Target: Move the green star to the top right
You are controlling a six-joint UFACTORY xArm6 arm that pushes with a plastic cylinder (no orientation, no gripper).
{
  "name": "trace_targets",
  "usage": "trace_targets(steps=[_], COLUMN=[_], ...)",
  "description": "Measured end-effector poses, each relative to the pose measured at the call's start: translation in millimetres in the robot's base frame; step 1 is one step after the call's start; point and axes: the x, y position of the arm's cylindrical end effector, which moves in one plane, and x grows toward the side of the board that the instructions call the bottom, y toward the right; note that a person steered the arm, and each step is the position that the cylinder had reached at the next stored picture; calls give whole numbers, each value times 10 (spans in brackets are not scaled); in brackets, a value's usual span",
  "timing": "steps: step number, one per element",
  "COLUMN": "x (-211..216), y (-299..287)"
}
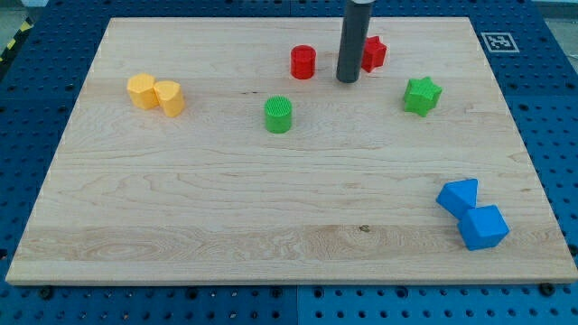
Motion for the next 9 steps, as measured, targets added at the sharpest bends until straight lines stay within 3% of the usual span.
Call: trace_targets(steps=[1,2,6,9], x=[0,4,585,645], y=[-501,-539,683,1461])
